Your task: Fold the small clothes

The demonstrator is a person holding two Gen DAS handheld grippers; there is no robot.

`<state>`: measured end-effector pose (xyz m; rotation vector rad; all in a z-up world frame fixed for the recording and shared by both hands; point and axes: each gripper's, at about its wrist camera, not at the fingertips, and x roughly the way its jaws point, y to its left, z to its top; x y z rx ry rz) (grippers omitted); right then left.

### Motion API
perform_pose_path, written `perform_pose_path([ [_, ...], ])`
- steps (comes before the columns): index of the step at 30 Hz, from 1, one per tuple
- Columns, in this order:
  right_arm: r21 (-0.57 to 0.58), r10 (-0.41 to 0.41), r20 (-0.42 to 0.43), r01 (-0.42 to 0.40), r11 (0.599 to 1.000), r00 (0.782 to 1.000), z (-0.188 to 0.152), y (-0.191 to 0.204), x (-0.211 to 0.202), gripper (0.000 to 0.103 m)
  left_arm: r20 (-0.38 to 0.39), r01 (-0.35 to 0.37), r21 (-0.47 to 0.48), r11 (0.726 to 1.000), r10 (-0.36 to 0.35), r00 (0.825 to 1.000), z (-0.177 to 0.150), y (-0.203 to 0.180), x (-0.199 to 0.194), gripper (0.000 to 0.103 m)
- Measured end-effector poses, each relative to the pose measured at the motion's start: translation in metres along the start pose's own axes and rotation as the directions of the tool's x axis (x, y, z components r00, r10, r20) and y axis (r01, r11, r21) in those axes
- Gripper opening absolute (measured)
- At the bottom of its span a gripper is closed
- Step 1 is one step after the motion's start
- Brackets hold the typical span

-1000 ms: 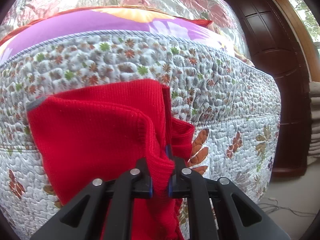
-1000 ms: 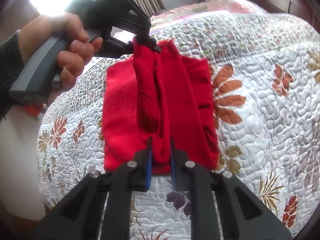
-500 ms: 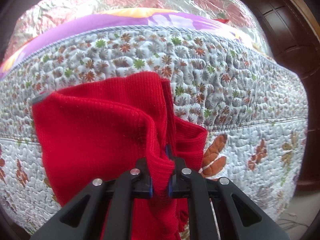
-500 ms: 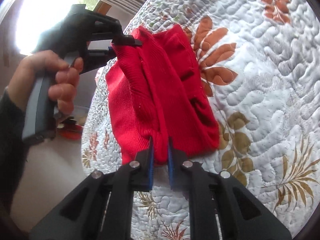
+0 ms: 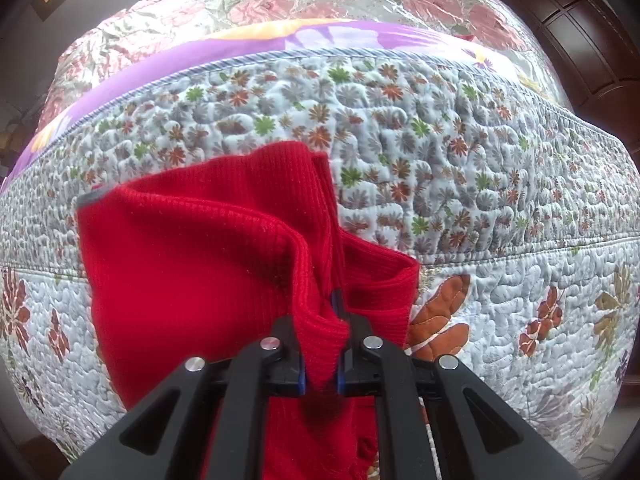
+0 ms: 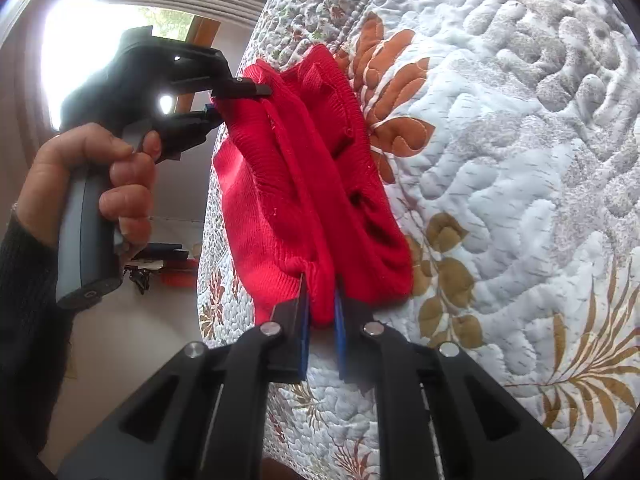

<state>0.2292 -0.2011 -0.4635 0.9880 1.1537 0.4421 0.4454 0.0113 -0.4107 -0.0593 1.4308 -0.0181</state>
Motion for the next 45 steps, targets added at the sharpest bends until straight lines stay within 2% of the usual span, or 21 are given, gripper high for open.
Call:
perform_pose_path([
  [10, 0.042, -0.002, -0.026, 0.003, 0.999, 1.000, 0.006, -0.023, 0.006, 0.008, 0.000, -0.056, 0.024, 0.998, 0.056, 0.998, -0.004, -0.020, 0.016, 0.009],
  [15, 0.037, 0.000, -0.043, 0.002, 0.999, 0.999, 0.010, -0.029, 0.011, 0.009, 0.011, -0.057, 0.031, 0.998, 0.057, 0.998, -0.004, -0.021, 0.017, 0.011],
  [16, 0.040, 0.003, -0.055, -0.001, 0.999, 0.998, 0.010, -0.030, 0.013, 0.011, 0.005, -0.047, 0.039, 0.998, 0.047, 0.999, -0.003, -0.022, 0.020, 0.015],
  [17, 0.039, 0.005, -0.063, -0.002, 0.999, 0.998, 0.010, -0.029, 0.012, 0.016, 0.010, -0.031, 0.042, 0.999, 0.030, 0.999, -0.001, -0.022, 0.017, 0.024],
  [18, 0.034, 0.003, -0.066, 0.000, 0.999, 0.998, 0.009, -0.026, 0.011, 0.017, 0.030, -0.008, 0.048, 0.999, 0.006, 1.000, 0.002, -0.020, 0.011, 0.029],
  [19, 0.018, -0.005, -0.066, 0.007, 1.000, 0.998, 0.009, -0.025, 0.007, 0.021, 0.054, 0.007, 0.057, 0.998, -0.010, 0.999, 0.005, -0.019, 0.006, 0.042],
  [20, 0.005, -0.009, -0.063, 0.010, 1.000, 0.998, 0.010, -0.023, 0.002, 0.032, 0.095, 0.026, 0.068, 0.997, -0.033, 0.995, 0.008, -0.017, -0.007, 0.054],
  [22, -0.025, -0.017, -0.053, 0.015, 1.000, 0.998, 0.013, -0.017, -0.012, 0.040, 0.174, 0.077, 0.086, 0.993, -0.091, 0.981, 0.010, -0.010, -0.037, 0.066],
  [27, -0.074, 0.014, -0.009, -0.015, 0.997, 1.000, 0.042, 0.003, -0.038, 0.040, 0.235, 0.181, 0.126, 0.975, -0.206, 0.950, -0.004, 0.021, -0.078, 0.070],
  [29, -0.092, 0.043, 0.003, -0.043, 0.995, 0.999, 0.065, 0.015, -0.035, 0.042, 0.224, 0.197, 0.131, 0.972, -0.223, 0.949, -0.015, 0.035, -0.079, 0.072],
  [32, -0.135, 0.062, -0.023, -0.065, 0.989, 0.998, 0.104, 0.032, -0.007, 0.043, 0.174, 0.269, 0.139, 0.953, -0.291, 0.941, -0.048, 0.054, -0.065, 0.072],
  [34, -0.143, 0.059, -0.066, -0.068, 0.987, 0.996, 0.127, 0.036, 0.021, 0.047, 0.142, 0.310, 0.157, 0.938, -0.332, 0.933, -0.071, 0.063, -0.057, 0.072],
  [36, -0.143, 0.041, -0.093, -0.054, 0.988, 0.995, 0.144, 0.037, 0.044, 0.047, 0.108, 0.343, 0.184, 0.921, -0.366, 0.925, -0.089, 0.062, -0.044, 0.072],
  [38, -0.133, 0.039, -0.111, -0.054, 0.990, 0.993, 0.159, 0.037, 0.065, 0.047, 0.087, 0.354, 0.188, 0.916, -0.375, 0.923, -0.100, 0.060, -0.034, 0.070],
  [39, -0.133, 0.043, -0.117, -0.059, 0.989, 0.992, 0.166, 0.035, 0.072, 0.047, 0.076, 0.369, 0.183, 0.911, -0.388, 0.919, -0.104, 0.060, -0.030, 0.070],
  [40, -0.138, 0.048, -0.129, -0.066, 0.988, 0.990, 0.171, 0.035, 0.079, 0.043, 0.061, 0.394, 0.177, 0.902, -0.410, 0.910, -0.108, 0.059, -0.025, 0.070],
  [41, -0.139, 0.054, -0.140, -0.073, 0.988, 0.989, 0.173, 0.034, 0.083, 0.022, 0.048, 0.399, 0.186, 0.898, -0.414, 0.909, -0.111, 0.055, -0.020, 0.070],
  [42, -0.145, 0.052, -0.150, -0.074, 0.987, 0.987, 0.177, 0.032, 0.087, 0.011, 0.046, 0.391, 0.194, 0.900, -0.406, 0.913, -0.112, 0.054, -0.018, 0.070],
  [44, -0.166, 0.034, -0.134, -0.057, 0.984, 0.990, 0.186, 0.027, 0.085, 0.007, 0.037, 0.380, 0.206, 0.902, -0.395, 0.918, -0.113, 0.049, -0.009, 0.070],
  [45, -0.170, 0.033, -0.130, -0.055, 0.984, 0.991, 0.188, 0.024, 0.085, 0.006, 0.036, 0.392, 0.202, 0.897, -0.407, 0.913, -0.113, 0.048, -0.005, 0.070],
])
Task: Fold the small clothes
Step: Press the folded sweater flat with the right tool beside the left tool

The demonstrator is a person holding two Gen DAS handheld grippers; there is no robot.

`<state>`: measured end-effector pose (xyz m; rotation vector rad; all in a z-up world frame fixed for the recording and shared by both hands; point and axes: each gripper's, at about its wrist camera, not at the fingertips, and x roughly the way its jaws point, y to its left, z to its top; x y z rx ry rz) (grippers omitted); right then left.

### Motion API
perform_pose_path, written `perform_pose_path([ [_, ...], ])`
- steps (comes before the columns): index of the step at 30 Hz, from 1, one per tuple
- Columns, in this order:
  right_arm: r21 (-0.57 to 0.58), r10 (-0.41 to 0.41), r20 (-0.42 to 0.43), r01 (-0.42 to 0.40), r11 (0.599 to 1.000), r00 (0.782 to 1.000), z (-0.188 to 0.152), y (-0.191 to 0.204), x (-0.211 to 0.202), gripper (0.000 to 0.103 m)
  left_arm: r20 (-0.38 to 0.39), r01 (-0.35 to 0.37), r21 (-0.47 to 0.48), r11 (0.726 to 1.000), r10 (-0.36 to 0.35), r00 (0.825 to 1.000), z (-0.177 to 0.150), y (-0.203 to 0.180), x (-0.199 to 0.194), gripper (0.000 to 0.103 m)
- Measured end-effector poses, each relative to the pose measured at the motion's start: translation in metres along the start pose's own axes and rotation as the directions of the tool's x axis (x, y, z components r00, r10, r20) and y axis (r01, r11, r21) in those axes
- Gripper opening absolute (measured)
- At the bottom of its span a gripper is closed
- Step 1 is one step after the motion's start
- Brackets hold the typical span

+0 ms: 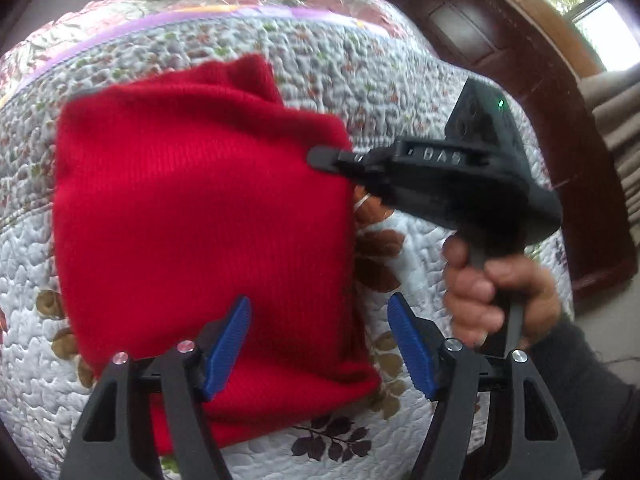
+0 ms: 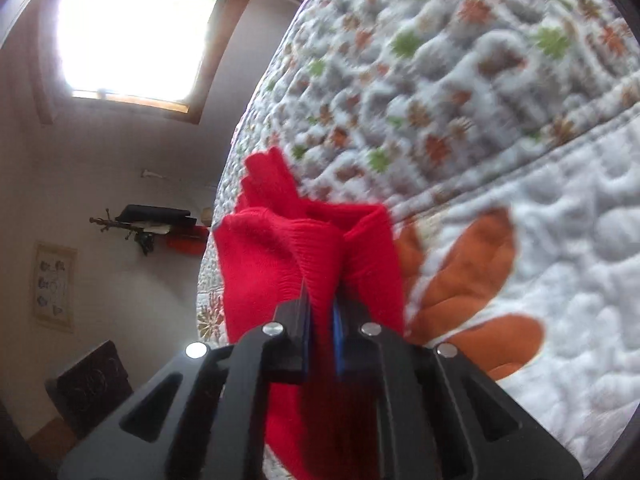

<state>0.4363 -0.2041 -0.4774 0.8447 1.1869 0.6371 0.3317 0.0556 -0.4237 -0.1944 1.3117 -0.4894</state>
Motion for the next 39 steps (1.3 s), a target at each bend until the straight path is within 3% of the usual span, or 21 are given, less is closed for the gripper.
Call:
perform_pose_path([
  [7, -0.002, -0.011, -0.002, 0.011, 1.000, 1.000, 0.001, -0.016, 0.002, 0.008, -0.014, 0.055, -0.035, 0.998, -0.056, 0.998, -0.006, 0.010, 0.017, 0.070],
  [9, 0.010, 0.000, -0.004, 0.000, 1.000, 1.000, -0.003, -0.015, -0.001, 0.019, -0.017, 0.059, -0.044, 0.997, -0.060, 0.998, -0.008, 0.014, 0.017, 0.070],
  [11, 0.002, -0.004, 0.019, 0.004, 1.000, 1.000, -0.008, -0.008, -0.013, 0.047, -0.019, 0.064, -0.048, 0.997, -0.065, 0.998, -0.008, 0.016, 0.016, 0.070],
  [12, -0.001, -0.022, 0.034, 0.022, 1.000, 0.999, -0.013, -0.006, -0.025, 0.054, -0.020, 0.065, -0.050, 0.997, -0.066, 0.998, -0.008, 0.018, 0.015, 0.070],
  [14, -0.006, -0.034, 0.025, 0.034, 0.999, 0.999, -0.027, 0.001, -0.034, 0.056, -0.024, 0.072, -0.057, 0.996, -0.074, 0.997, -0.009, 0.021, 0.014, 0.070],
  [19, -0.045, -0.067, -0.067, 0.064, 0.997, 0.995, -0.057, 0.020, -0.024, 0.052, -0.034, 0.075, -0.061, 0.995, -0.077, 0.996, -0.011, 0.021, 0.014, 0.070],
  [21, -0.060, -0.075, -0.107, 0.069, 0.996, 0.991, -0.063, 0.021, -0.016, 0.010, -0.036, 0.080, -0.066, 0.995, -0.083, 0.996, -0.014, 0.021, 0.011, 0.070],
  [27, 0.038, -0.051, -0.106, 0.056, 0.998, 0.993, -0.058, -0.013, -0.024, 0.007, -0.018, 0.136, -0.135, 0.982, -0.139, 0.990, -0.054, 0.049, -0.023, 0.070],
  [30, 0.004, -0.027, -0.112, 0.028, 1.000, 0.993, -0.066, 0.001, -0.032, 0.019, -0.026, 0.120, -0.149, 0.982, -0.125, 0.992, -0.070, 0.058, -0.034, 0.070],
  [32, -0.010, -0.074, -0.103, 0.073, 0.997, 0.992, -0.080, 0.009, -0.044, 0.042, -0.025, 0.107, -0.162, 0.981, -0.112, 0.993, -0.078, 0.063, -0.041, 0.070],
  [37, -0.127, -0.170, -0.141, 0.153, 0.980, 0.975, -0.124, 0.038, -0.044, 0.044, -0.023, 0.089, -0.183, 0.979, -0.094, 0.995, -0.087, 0.066, -0.048, 0.070],
  [39, -0.166, -0.205, -0.150, 0.180, 0.970, 0.967, -0.128, 0.046, -0.031, 0.056, -0.022, 0.086, -0.182, 0.980, -0.092, 0.996, -0.090, 0.065, -0.049, 0.070],
])
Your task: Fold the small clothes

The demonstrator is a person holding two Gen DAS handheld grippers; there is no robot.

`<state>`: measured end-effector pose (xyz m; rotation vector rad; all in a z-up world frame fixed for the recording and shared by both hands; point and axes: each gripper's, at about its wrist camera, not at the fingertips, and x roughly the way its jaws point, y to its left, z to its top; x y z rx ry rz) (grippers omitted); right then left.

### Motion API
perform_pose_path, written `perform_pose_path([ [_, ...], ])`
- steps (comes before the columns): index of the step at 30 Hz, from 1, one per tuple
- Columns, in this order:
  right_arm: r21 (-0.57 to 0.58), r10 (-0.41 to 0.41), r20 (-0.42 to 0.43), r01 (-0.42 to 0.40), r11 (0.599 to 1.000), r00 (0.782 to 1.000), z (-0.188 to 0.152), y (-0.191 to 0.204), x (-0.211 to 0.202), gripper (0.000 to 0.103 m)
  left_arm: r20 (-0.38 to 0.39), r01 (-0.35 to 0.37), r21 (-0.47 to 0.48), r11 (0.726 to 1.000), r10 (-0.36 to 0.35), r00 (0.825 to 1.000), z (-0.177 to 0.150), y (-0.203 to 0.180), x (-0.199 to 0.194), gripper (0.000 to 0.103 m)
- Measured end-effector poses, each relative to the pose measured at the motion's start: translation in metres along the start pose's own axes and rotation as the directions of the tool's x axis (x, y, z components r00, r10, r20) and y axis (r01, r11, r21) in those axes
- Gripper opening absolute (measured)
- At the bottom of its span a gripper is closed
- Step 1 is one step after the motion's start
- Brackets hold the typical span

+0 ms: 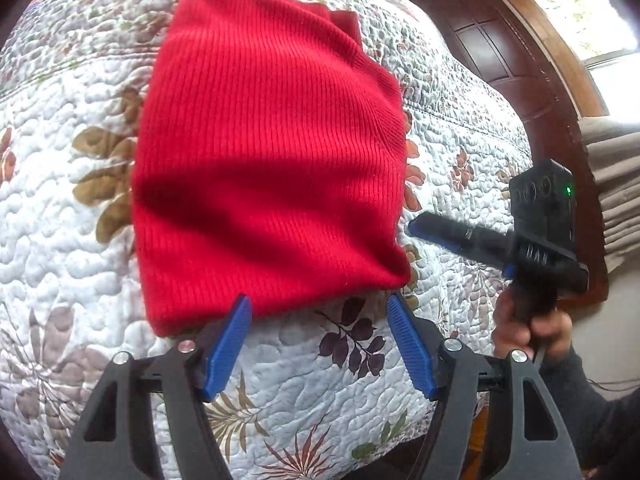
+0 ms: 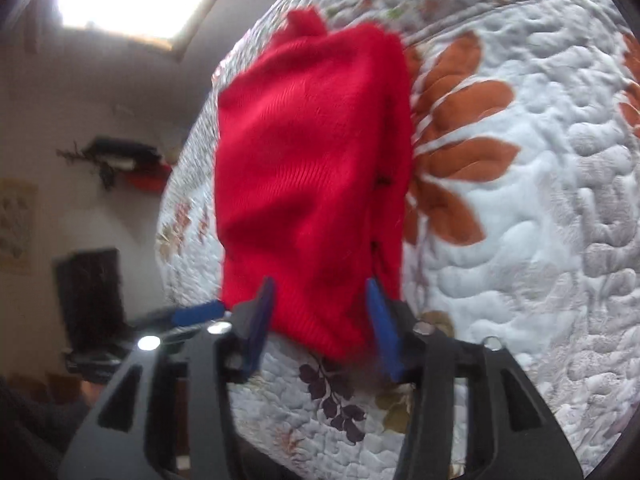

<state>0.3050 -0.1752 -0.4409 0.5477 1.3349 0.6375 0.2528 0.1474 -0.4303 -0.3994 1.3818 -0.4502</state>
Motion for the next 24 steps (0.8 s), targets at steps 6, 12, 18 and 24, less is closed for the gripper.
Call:
perform_pose_path([
  [6, 0.196, 0.058, 0.016, -0.060, 0.979, 0.998, -0.004, -0.051, 0.009, 0.007, 0.004, 0.008, 0.005, 1.000, -0.008, 1.000, -0.007, -0.003, -0.003, 0.070],
  [12, 0.268, 0.185, 0.058, -0.193, 0.944, 0.981, -0.018, -0.062, -0.006, 0.022, -0.002, 0.039, -0.046, 0.998, -0.040, 0.999, -0.014, 0.009, -0.009, 0.070],
  [18, 0.058, 0.189, 0.044, -0.191, 0.980, 0.981, -0.010, -0.012, -0.031, 0.029, 0.037, 0.034, -0.058, 0.998, -0.031, 0.999, -0.010, 0.033, -0.028, 0.071],
  [24, -0.008, 0.224, -0.061, -0.225, 0.974, 0.973, 0.012, -0.015, 0.017, 0.032, 0.032, 0.071, -0.091, 0.993, -0.069, 0.997, 0.004, 0.074, -0.030, 0.072],
])
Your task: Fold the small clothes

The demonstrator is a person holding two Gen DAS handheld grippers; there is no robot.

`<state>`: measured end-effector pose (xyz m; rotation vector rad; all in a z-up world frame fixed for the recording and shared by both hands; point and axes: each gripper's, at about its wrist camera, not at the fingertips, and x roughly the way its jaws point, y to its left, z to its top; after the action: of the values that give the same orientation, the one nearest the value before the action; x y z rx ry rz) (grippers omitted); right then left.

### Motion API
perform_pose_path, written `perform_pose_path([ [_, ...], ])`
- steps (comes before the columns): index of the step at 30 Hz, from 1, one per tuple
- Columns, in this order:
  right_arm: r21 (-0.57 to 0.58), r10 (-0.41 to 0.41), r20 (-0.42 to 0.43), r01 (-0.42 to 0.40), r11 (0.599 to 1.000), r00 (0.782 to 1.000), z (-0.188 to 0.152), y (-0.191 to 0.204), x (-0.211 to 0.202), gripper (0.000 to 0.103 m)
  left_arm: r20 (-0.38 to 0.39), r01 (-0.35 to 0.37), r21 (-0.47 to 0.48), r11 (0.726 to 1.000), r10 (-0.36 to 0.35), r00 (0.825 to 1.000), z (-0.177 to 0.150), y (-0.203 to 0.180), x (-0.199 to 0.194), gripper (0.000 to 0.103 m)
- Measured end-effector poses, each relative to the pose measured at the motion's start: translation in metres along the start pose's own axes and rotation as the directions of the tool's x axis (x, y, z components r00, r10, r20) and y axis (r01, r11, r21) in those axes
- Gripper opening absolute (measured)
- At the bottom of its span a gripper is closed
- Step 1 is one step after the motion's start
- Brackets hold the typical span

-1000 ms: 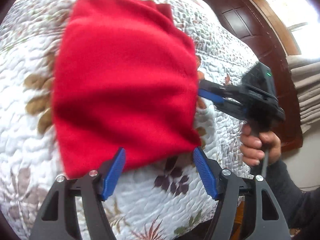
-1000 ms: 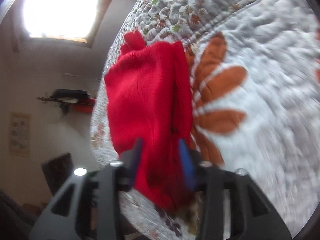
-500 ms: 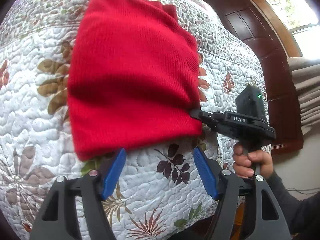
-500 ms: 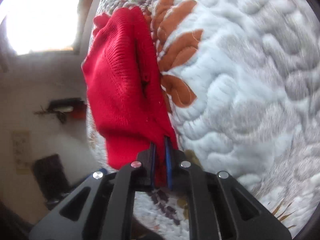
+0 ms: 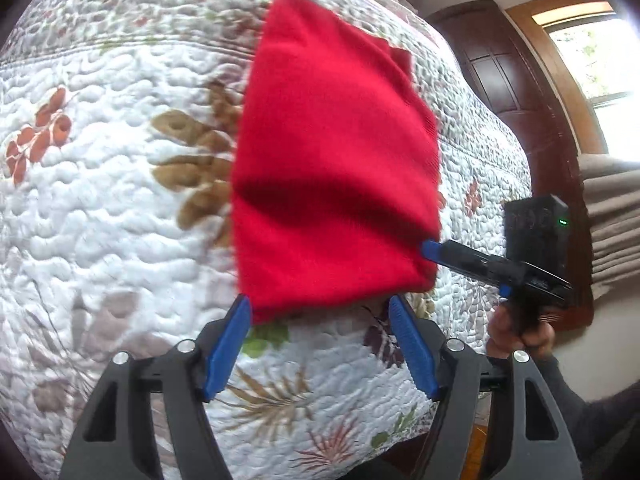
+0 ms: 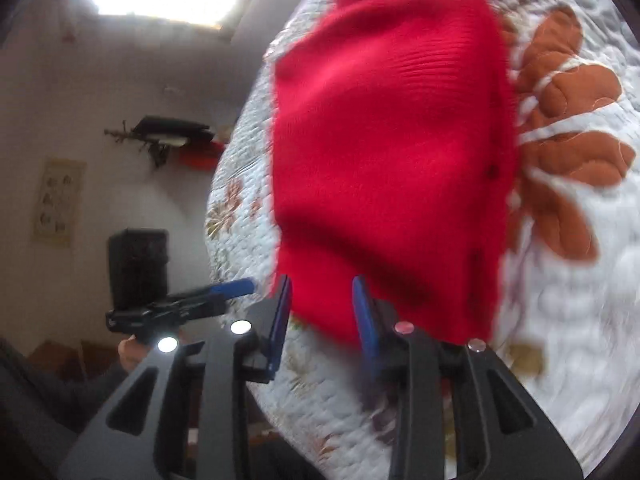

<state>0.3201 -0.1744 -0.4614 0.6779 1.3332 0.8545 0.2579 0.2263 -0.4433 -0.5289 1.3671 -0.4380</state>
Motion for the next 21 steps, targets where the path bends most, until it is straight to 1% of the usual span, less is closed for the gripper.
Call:
perform_pose_path([
  [1, 0.046, 0.018, 0.024, -0.019, 0.999, 1.000, 0.010, -0.017, -0.002, 0.029, -0.002, 0.014, 0.003, 1.000, -0.014, 1.000, 0.003, 0.004, 0.001, 0.072],
  [2, 0.087, 0.050, 0.036, -0.053, 0.995, 0.998, 0.015, -0.033, -0.007, 0.018, -0.008, 0.042, 0.006, 0.999, -0.042, 0.999, 0.007, 0.010, 0.002, 0.075],
  [4, 0.162, 0.082, 0.046, -0.089, 0.983, 0.996, 0.017, -0.059, -0.019, 0.004, -0.029, 0.108, -0.007, 0.994, -0.108, 0.994, 0.017, 0.026, 0.009, 0.075],
  [6, 0.184, 0.105, 0.045, -0.112, 0.976, 0.993, 0.013, -0.064, -0.031, 0.005, -0.044, 0.187, -0.024, 0.982, -0.188, 0.981, 0.026, 0.035, 0.018, 0.075],
  [7, 0.172, 0.104, 0.044, -0.110, 0.979, 0.994, 0.014, -0.060, -0.038, 0.011, -0.059, 0.225, -0.043, 0.973, -0.227, 0.972, 0.031, 0.042, 0.024, 0.075],
  [8, 0.159, 0.100, 0.048, -0.106, 0.982, 0.994, 0.016, -0.054, -0.046, 0.028, -0.068, 0.265, -0.063, 0.962, -0.269, 0.961, 0.034, 0.048, 0.029, 0.075],
  [9, 0.146, 0.092, 0.061, -0.100, 0.984, 0.994, 0.018, -0.050, -0.055, 0.040, -0.075, 0.321, -0.090, 0.943, -0.327, 0.942, 0.038, 0.054, 0.035, 0.075],
  [10, 0.128, 0.073, 0.083, -0.083, 0.988, 0.994, 0.024, -0.045, -0.068, 0.060, -0.077, 0.350, -0.100, 0.931, -0.358, 0.931, 0.040, 0.057, 0.038, 0.075],
  [11, 0.109, 0.052, 0.102, -0.063, 0.992, 0.993, 0.032, -0.042, -0.079, 0.072, -0.077, 0.378, -0.109, 0.919, -0.387, 0.919, 0.042, 0.060, 0.042, 0.075],
  [13, 0.082, 0.013, 0.120, -0.023, 0.996, 0.993, 0.053, -0.043, -0.094, 0.082, -0.089, 0.436, -0.141, 0.889, -0.450, 0.889, 0.044, 0.068, 0.053, 0.075],
  [14, 0.076, -0.005, 0.120, -0.005, 0.997, 0.993, 0.061, -0.045, -0.094, 0.084, -0.089, 0.452, -0.152, 0.879, -0.468, 0.879, 0.044, 0.070, 0.057, 0.075],
  [15, 0.074, -0.013, 0.113, 0.005, 0.997, 0.994, 0.069, -0.047, -0.092, 0.085, -0.092, 0.474, -0.157, 0.866, -0.491, 0.867, 0.044, 0.070, 0.060, 0.075],
  [16, 0.067, -0.015, 0.097, 0.009, 0.998, 0.995, 0.076, -0.050, -0.085, 0.085, -0.098, 0.503, -0.155, 0.851, -0.520, 0.849, 0.045, 0.070, 0.063, 0.075],
  [18, 0.060, -0.012, 0.072, 0.007, 0.998, 0.997, 0.089, -0.051, -0.072, 0.086, -0.103, 0.525, -0.157, 0.836, -0.543, 0.833, 0.045, 0.074, 0.066, 0.075],
  [19, 0.053, -0.001, 0.044, -0.001, 0.999, 0.999, 0.096, -0.056, -0.069, 0.086, -0.104, 0.549, -0.164, 0.819, -0.568, 0.816, 0.045, 0.077, 0.069, 0.075],
  [21, 0.034, -0.033, 0.005, 0.033, 0.999, 0.999, 0.104, -0.062, -0.060, 0.086, -0.106, 0.570, -0.177, 0.802, -0.591, 0.799, 0.045, 0.083, 0.072, 0.074],
])
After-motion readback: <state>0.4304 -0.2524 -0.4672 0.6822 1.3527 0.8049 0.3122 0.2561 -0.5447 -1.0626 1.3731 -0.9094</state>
